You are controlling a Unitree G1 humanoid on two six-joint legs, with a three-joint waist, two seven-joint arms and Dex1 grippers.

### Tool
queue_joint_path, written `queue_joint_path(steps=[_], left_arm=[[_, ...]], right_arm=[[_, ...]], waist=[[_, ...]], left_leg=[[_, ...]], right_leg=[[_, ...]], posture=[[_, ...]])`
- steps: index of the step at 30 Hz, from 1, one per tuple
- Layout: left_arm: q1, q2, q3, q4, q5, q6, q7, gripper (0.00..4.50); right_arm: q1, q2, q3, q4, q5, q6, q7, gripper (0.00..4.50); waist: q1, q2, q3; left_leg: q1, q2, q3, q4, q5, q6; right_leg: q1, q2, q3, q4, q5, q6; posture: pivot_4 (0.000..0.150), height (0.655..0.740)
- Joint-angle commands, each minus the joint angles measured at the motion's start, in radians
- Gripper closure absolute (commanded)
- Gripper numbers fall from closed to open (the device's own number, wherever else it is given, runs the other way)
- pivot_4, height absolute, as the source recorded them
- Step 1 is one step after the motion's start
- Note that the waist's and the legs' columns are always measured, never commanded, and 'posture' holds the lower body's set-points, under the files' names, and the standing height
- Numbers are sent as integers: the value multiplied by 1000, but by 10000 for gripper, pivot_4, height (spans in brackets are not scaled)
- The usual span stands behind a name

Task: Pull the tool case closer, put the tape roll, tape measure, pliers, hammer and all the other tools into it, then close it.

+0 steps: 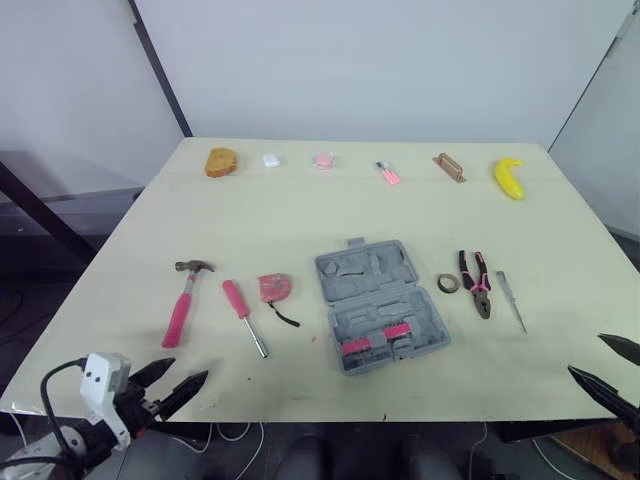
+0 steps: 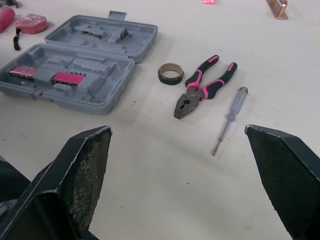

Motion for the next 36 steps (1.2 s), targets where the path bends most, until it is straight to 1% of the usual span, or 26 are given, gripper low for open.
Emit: queue_joint_path(steps=[1,4,6,9,11,13,14,16,18,22,23,25,26,27,28,29,30,31,32,34,36], left_arm=[[-16,-11,1,-35,-17,-33,-11,415],[-73,-43,-30,-145,-60,-15,9,415],[-105,-34,-56,-213,-70,23,24,415],[-163,-1,-111,-300,-74,72,30,415],[-198,21,-141,-332,-76,105,32,415],[-245,55,-187,-349,-66,129,8,415],[-276,83,-222,-352,-18,150,28,415],[-352,141,-288,-339,-4,219,6,415],[-433,173,-341,-290,-4,260,-30,415],[-524,212,-433,-199,59,249,-91,415],[-560,212,-456,-157,78,237,-107,58],[-625,211,-500,-90,95,229,-155,5622],[-654,211,-524,-58,114,206,-180,8824],[-683,201,-543,-27,130,198,-186,11864],[-716,189,-572,8,155,186,-192,16249],[-744,175,-593,37,175,185,-189,19482],[-766,164,-618,60,199,180,-189,21010],[-780,155,-635,75,217,178,-188,27001],[-794,143,-646,88,228,187,-181,28826],[-813,123,-663,102,246,199,-175,37454],[-823,109,-678,112,263,200,-171,44802]], right_arm=[[-19,-15,6,-26,16,10,-7,0],[-69,-40,42,-77,31,75,-46,0],[-100,-64,77,-124,26,127,-75,0],[-205,-97,136,-195,19,206,-167,0],[-269,-128,175,-218,26,263,-192,0],[-371,-196,253,-240,-2,363,-238,0],[-443,-231,311,-235,-26,392,-231,0],[-611,-270,428,-189,-29,474,-201,0],[-771,-277,556,-111,-81,521,-180,0],[-973,-240,725,61,-200,498,-142,0],[-1034,-217,777,137,-240,480,-124,2501],[-1127,-189,882,281,-338,406,-65,8279],[-1167,-173,925,354,-390,354,-44,13566],[-1202,-157,958,418,-427,320,-26,17203],[-1246,-134,990,490,-461,289,-7,22317],[-1281,-114,1014,551,-491,263,10,25617],[-1313,-97,1038,610,-523,235,26,27609],[-1338,-84,1057,655,-549,212,39,33602],[-1361,-71,1077,696,-576,190,55,35844],[-1403,-42,1103,770,-619,148,77,44170],[-1434,-9,1112,828,-644,122,93,45000]], waist=[[0,0,0],[2,0,0],[3,0,0],[0,1,0],[-1,1,0],[-2,1,0],[-4,1,0],[-4,2,1],[-3,2,1],[1,2,1],[0,2,1],[-2,1,2],[-2,1,3],[-1,1,3],[0,1,3],[0,2,3],[-1,2,3],[-2,2,4],[-3,2,4],[-4,2,4],[-5,2,4]], left_leg=[[0,0,0,0,0,0],[0,0,1,0,0,0],[0,0,0,2,0,0],[0,0,0,2,0,0],[0,0,-1,2,0,0],[-1,0,-1,1,0,0],[-1,0,-1,1,0,0],[-1,0,0,2,0,0],[-1,-2,-1,2,0,0],[-3,-2,-2,1,0,0],[-3,-2,-2,1,0,0],[-4,-3,-1,0,0,0],[-4,-3,1,1,0,0],[-5,-3,3,1,0,0],[-5,-3,4,0,0,0],[-5,-4,5,0,0,0],[-5,-4,5,0,0,0],[-5,-4,5,0,0,0],[-5,-4,5,1,0,0],[-4,-4,5,1,0,0],[-5,-4,5,1,0,0]], right_leg=[[0,0,0,0,0,0],[0,0,1,0,0,0],[0,0,1,2,0,0],[0,0,0,2,2,3],[0,1,0,2,2,4],[0,1,0,1,2,4],[0,2,1,1,2,4],[-1,2,2,2,3,4],[-1,4,1,2,3,4],[-2,4,0,1,3,3],[-2,4,0,1,3,3],[-3,4,0,0,3,3],[-3,4,0,0,3,3],[-3,4,-1,0,3,3],[-3,3,-1,0,3,3],[-4,3,0,0,3,3],[-4,3,0,0,3,3],[-4,3,0,1,3,4],[-4,3,0,1,3,4],[-4,3,0,1,3,4],[-4,3,0,1,3,4]], posture=[[1500,7400],[1500,7400],[1500,7400],[1500,7400],[1500,7400],[1500,7400],[1500,7400],[1500,7400],[1500,7400],[1500,7400],[1500,7400],[1500,7400],[1500,7400],[1500,7400],[1500,7400],[1500,7400],[1500,7400],[1500,7400],[1500,7400],[1500,7400],[1500,7400]])
